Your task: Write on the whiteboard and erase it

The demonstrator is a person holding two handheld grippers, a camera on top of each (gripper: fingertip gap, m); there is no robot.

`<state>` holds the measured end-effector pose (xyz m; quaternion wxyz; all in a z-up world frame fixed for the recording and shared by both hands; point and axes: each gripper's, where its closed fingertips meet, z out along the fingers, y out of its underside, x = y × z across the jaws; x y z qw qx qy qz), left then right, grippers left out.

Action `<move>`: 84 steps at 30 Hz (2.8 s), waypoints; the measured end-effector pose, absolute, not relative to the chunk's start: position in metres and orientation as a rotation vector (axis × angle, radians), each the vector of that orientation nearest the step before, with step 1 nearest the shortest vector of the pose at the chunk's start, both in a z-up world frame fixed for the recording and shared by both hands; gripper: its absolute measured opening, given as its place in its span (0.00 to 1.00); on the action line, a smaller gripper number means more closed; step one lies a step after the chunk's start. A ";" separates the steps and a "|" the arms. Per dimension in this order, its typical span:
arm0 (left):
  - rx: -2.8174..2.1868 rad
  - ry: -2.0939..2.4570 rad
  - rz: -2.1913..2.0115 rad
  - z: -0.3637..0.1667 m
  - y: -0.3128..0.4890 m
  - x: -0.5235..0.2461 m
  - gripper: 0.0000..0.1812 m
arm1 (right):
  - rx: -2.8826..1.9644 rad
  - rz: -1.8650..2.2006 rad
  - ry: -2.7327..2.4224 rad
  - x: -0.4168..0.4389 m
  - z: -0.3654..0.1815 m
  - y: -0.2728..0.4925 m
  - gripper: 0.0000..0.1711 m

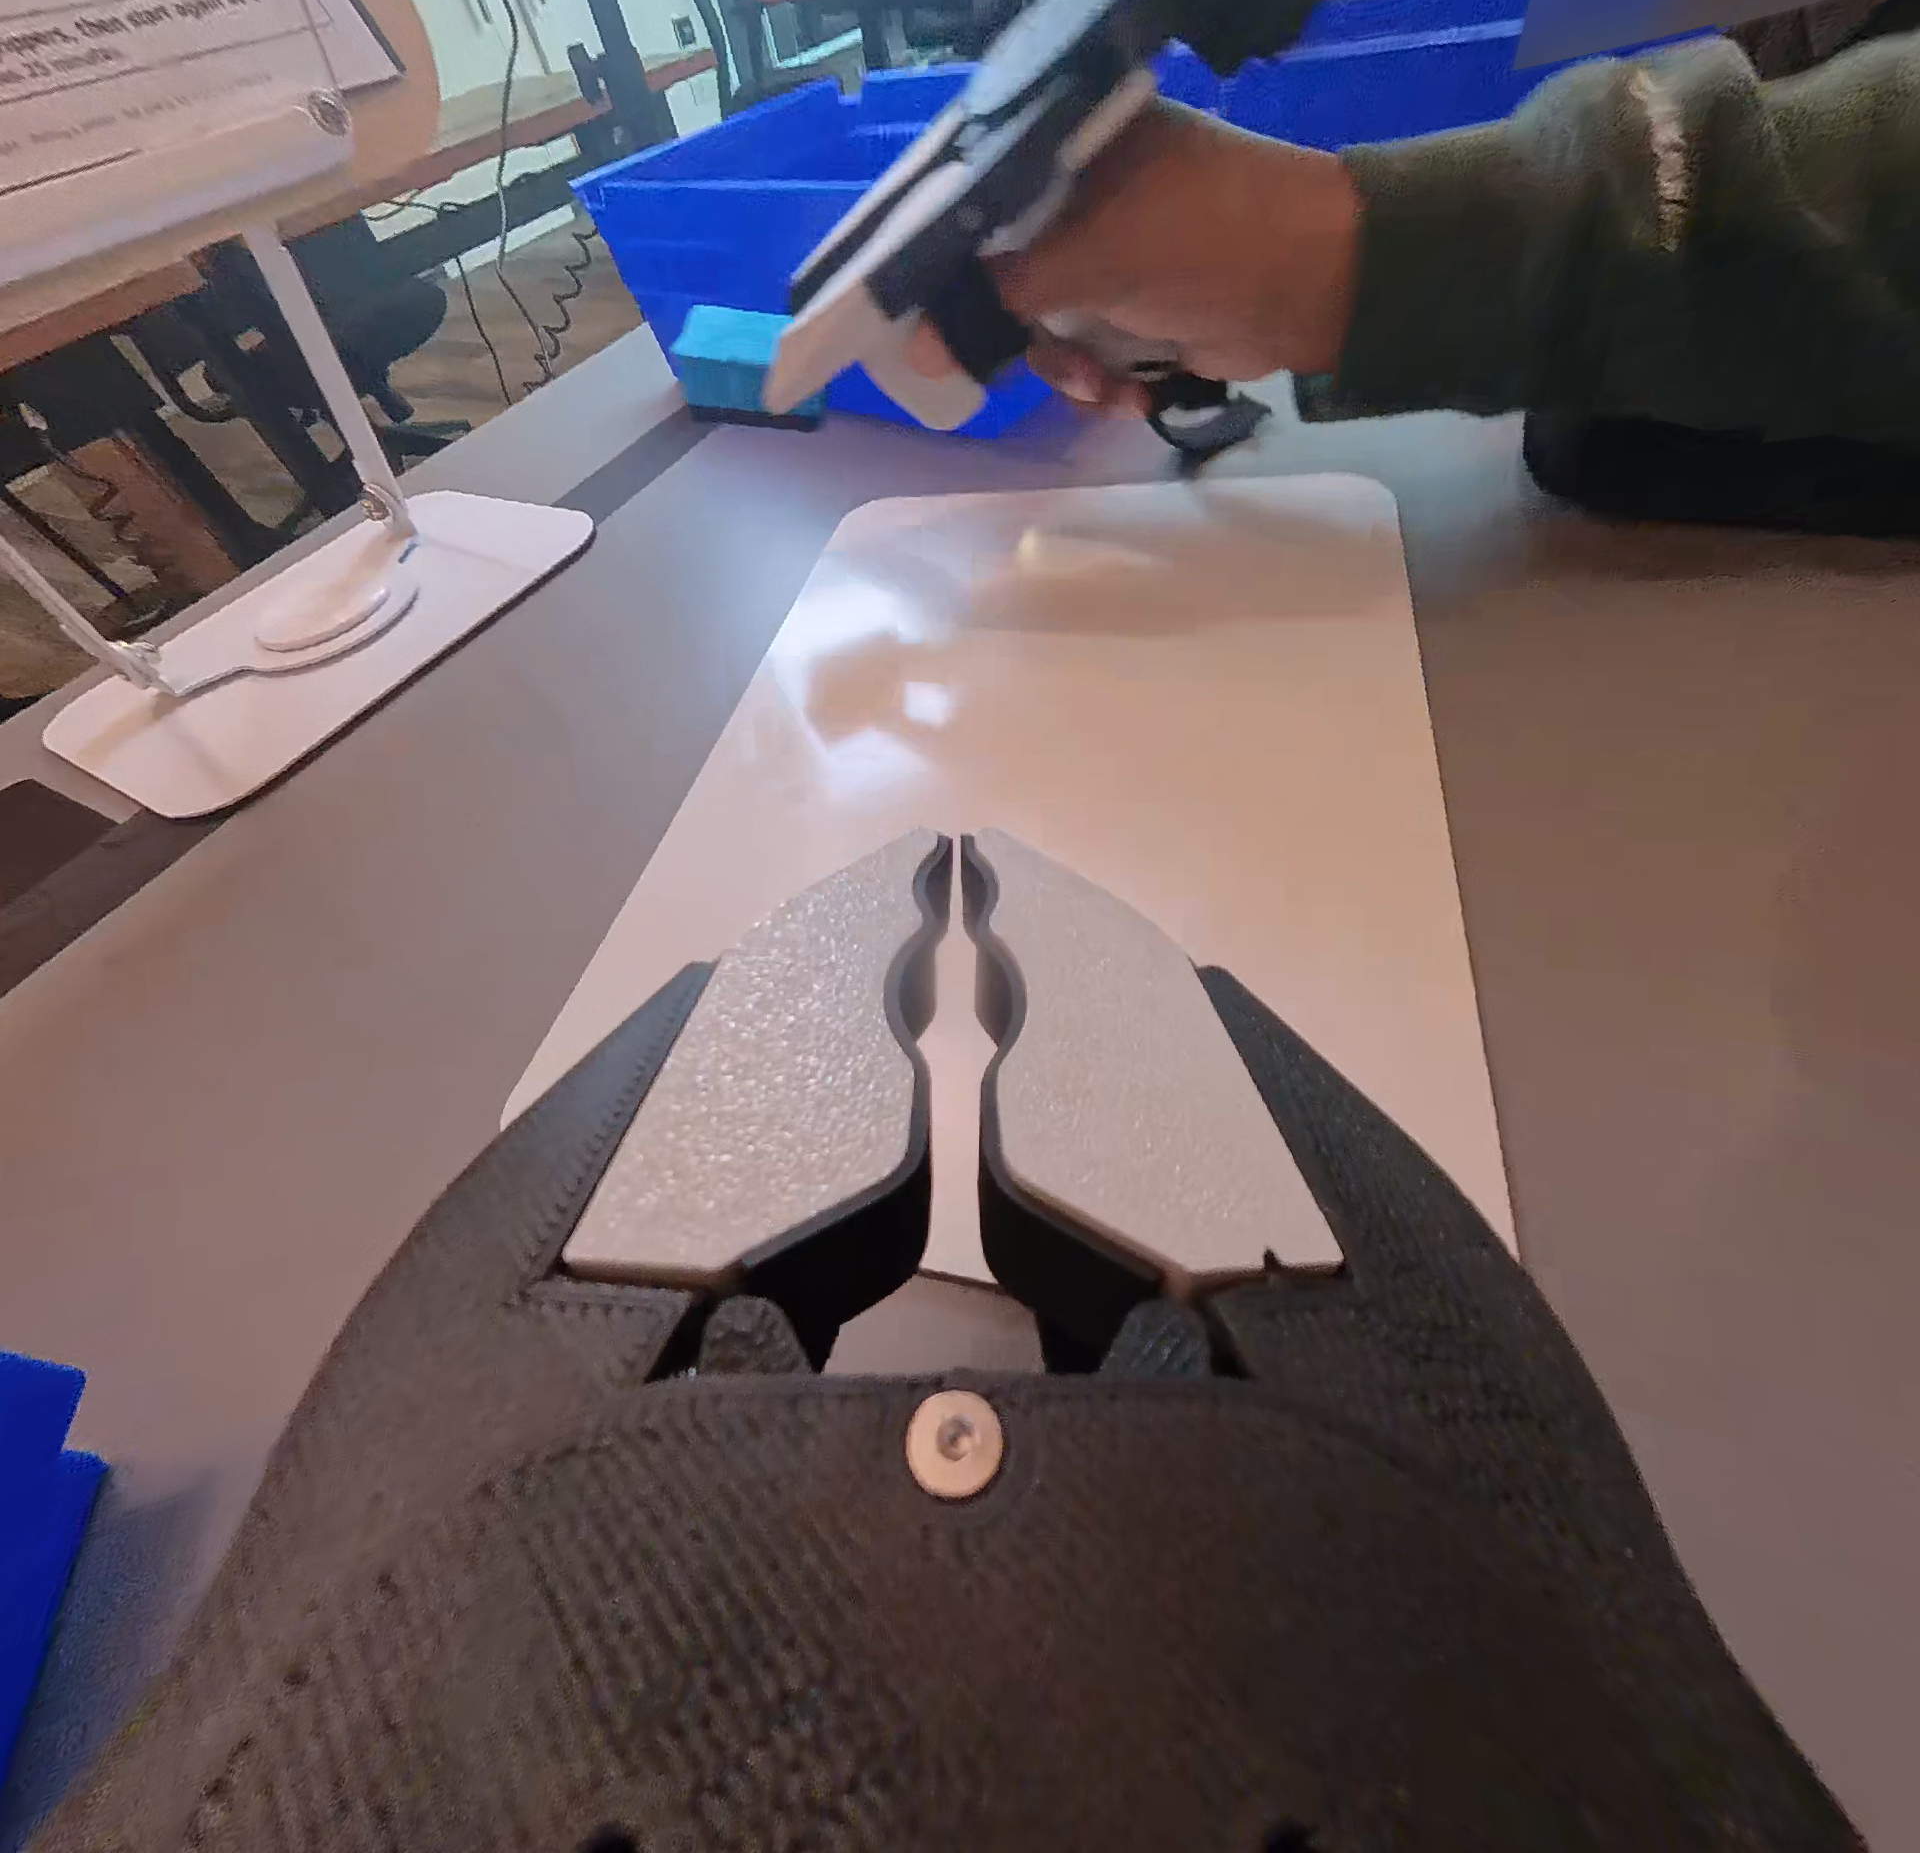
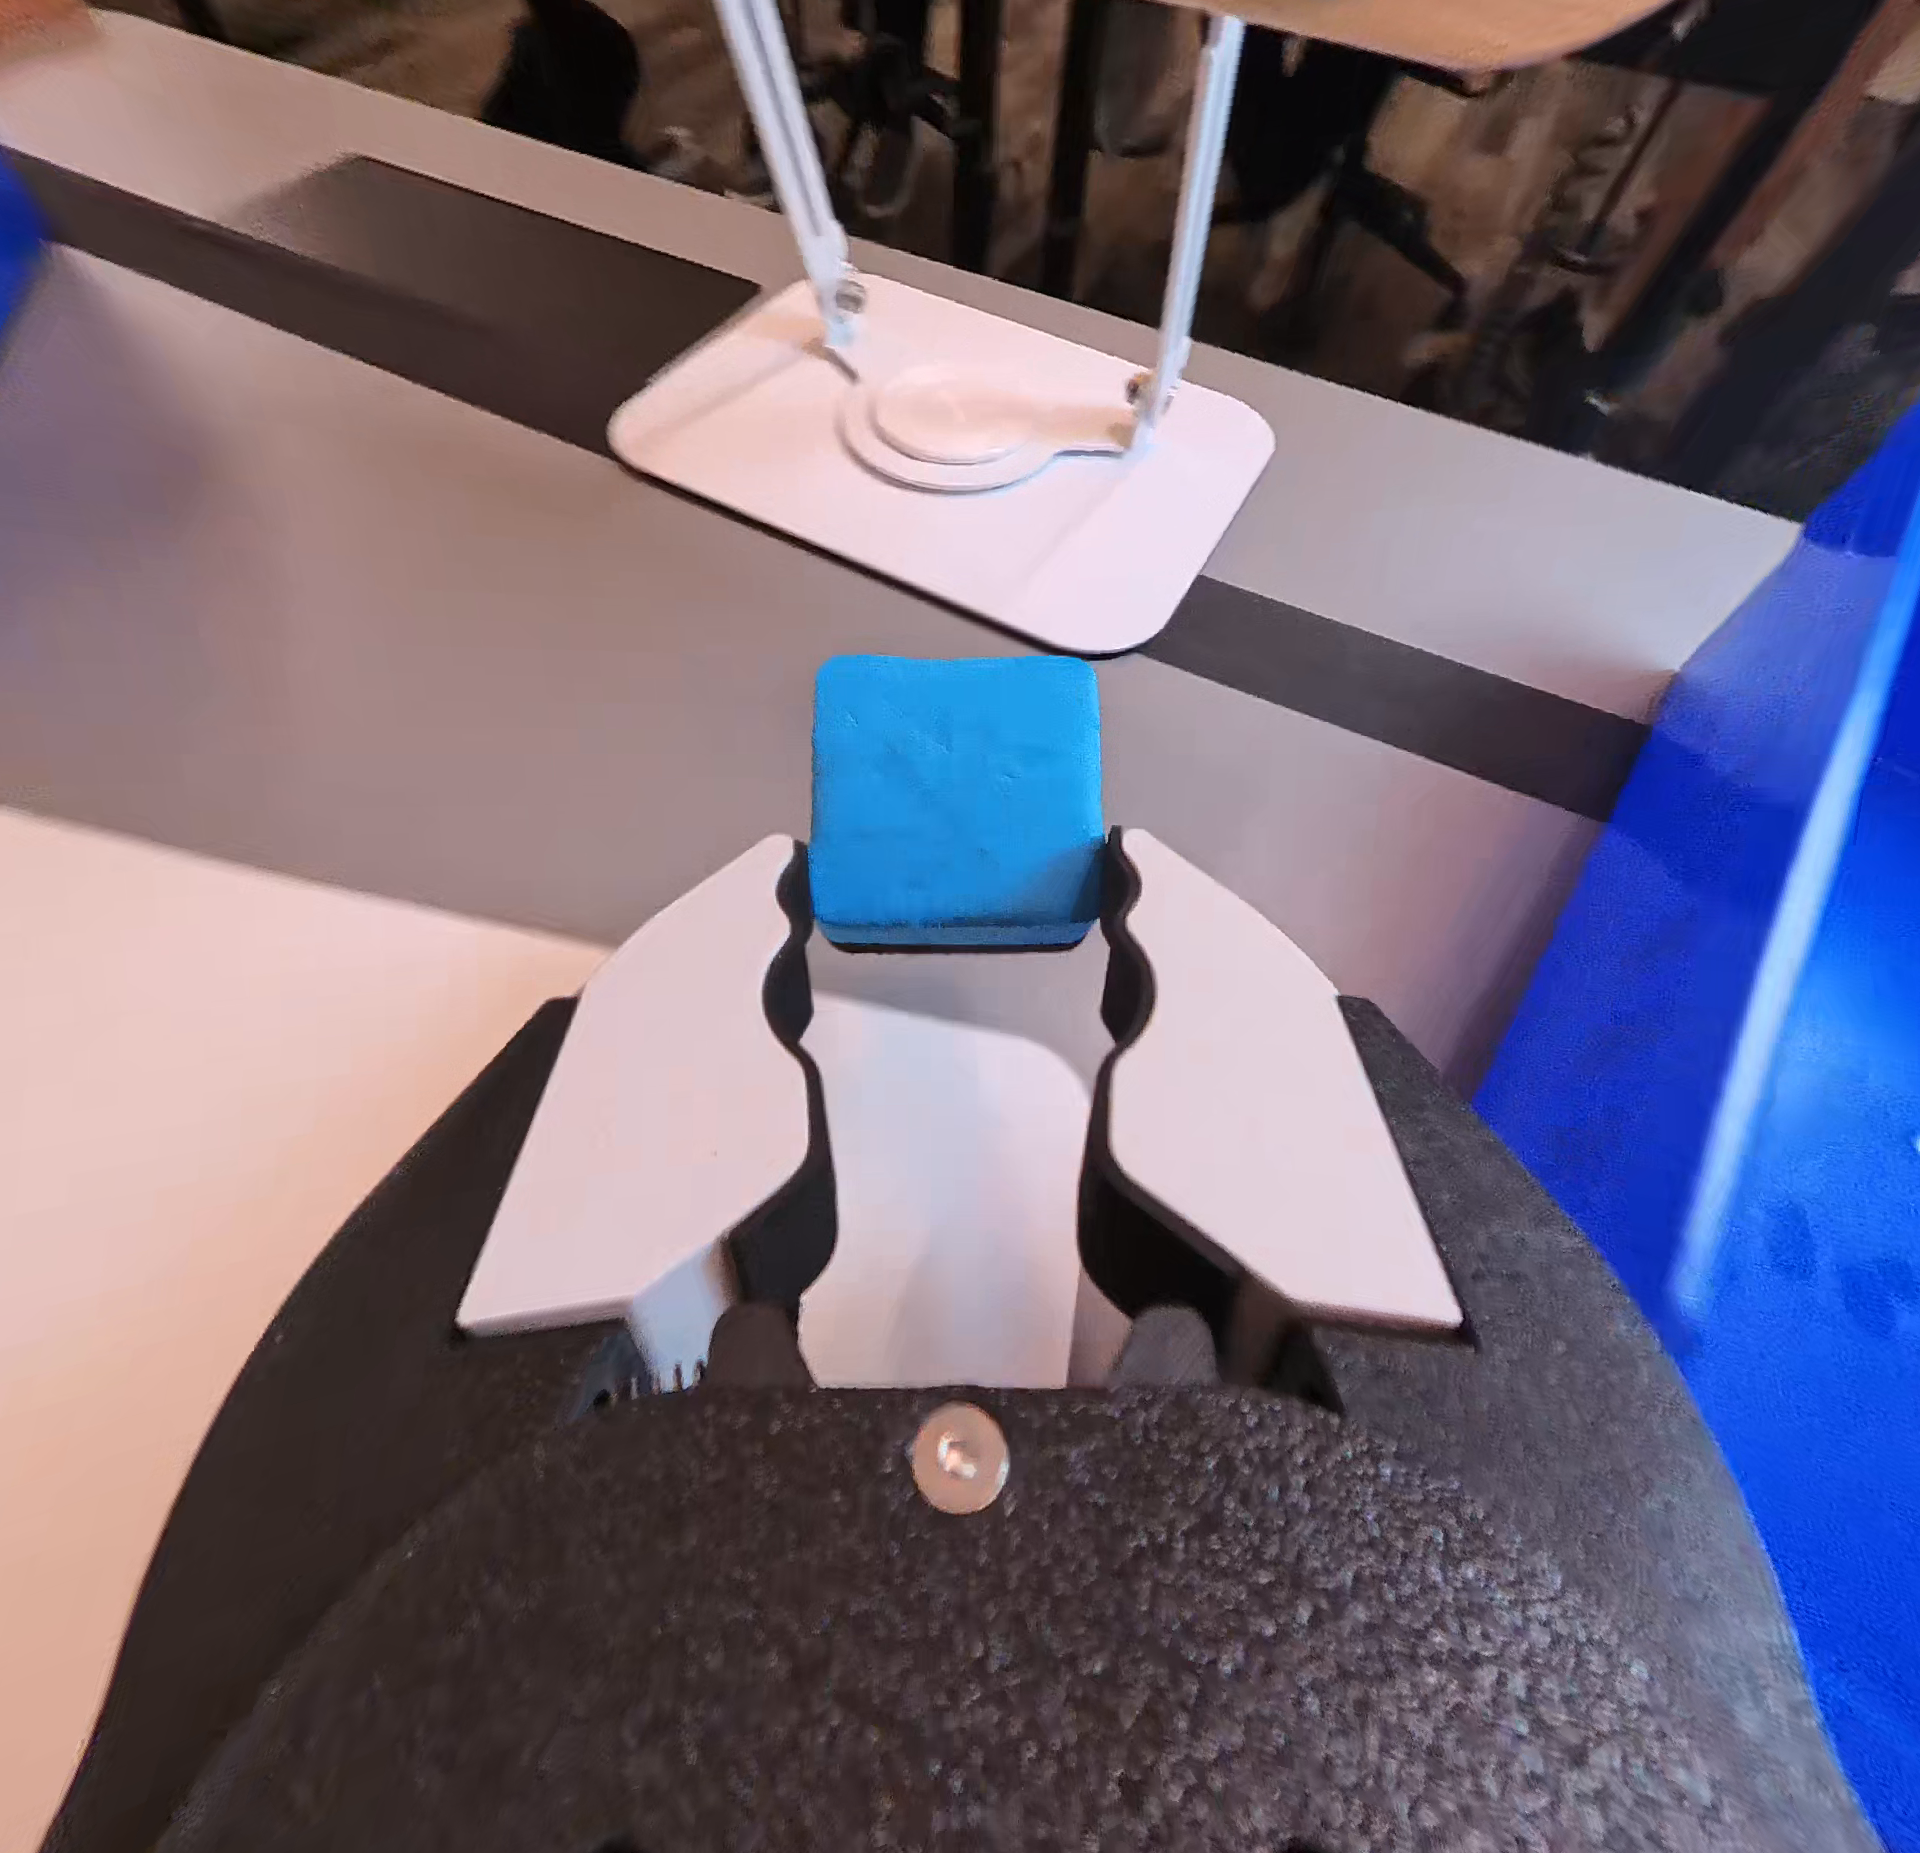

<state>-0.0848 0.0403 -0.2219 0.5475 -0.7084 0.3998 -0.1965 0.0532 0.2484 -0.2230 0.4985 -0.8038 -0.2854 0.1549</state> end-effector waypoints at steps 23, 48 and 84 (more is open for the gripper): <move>-1.805 0.832 -0.011 -0.169 0.084 -0.195 0.09 | -1.604 0.604 -1.029 0.032 -0.145 0.144 0.41; -3.324 -0.106 0.226 -0.293 0.123 -0.488 0.10 | -1.571 0.589 -1.211 0.069 -0.212 0.092 0.29; -1.503 0.528 -1.246 -0.098 0.089 -0.033 0.10 | -1.303 0.379 -1.141 -0.011 -0.162 0.064 0.37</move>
